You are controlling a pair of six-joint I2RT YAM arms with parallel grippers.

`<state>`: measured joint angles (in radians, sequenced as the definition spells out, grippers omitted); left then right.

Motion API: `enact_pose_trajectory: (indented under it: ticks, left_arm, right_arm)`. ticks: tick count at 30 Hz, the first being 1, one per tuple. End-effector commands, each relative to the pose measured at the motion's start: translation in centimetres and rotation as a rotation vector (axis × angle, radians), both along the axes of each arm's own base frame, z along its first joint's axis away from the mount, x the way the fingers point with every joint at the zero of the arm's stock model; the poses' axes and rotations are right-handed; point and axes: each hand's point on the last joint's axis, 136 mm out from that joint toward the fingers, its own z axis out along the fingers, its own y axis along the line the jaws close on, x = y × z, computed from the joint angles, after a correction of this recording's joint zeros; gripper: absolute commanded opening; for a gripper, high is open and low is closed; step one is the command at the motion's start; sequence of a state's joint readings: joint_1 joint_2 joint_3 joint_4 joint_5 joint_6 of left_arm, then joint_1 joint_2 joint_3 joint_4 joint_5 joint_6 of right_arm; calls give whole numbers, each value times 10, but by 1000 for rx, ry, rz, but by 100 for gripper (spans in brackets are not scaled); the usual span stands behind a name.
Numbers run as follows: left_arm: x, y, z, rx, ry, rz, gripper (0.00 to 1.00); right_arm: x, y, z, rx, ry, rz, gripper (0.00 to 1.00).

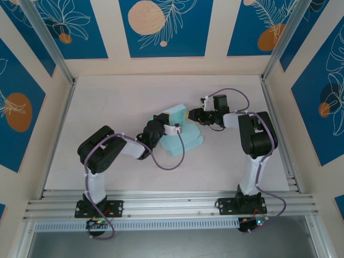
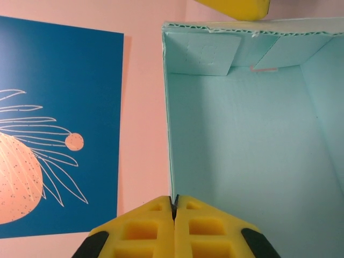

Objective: Fold the paper box

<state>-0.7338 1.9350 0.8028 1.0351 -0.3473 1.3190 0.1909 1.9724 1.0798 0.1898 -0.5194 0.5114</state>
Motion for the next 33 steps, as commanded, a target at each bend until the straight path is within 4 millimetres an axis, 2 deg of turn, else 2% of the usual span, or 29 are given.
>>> enact_pose_trajectory:
  ticks: [1,12,19,26,33]
  left_arm:
    - [-8,-10,-23,24,64,-59,0]
    - [-10,-13,-26,7,102,-86,0]
    - [-6,-12,-25,-6,132,-92,0]
    - [-4,-12,-23,-14,146,-95,0]
    - [-4,-10,-23,-6,130,-88,0]
  right_arm:
    - [-3,20,15,-26,-67,83,45]
    - [3,34,13,-76,-120,134,48]
    - [5,43,24,-57,-173,192,48]
    - [-2,56,30,-38,-197,258,48]
    - [7,47,16,-117,-174,195,48]
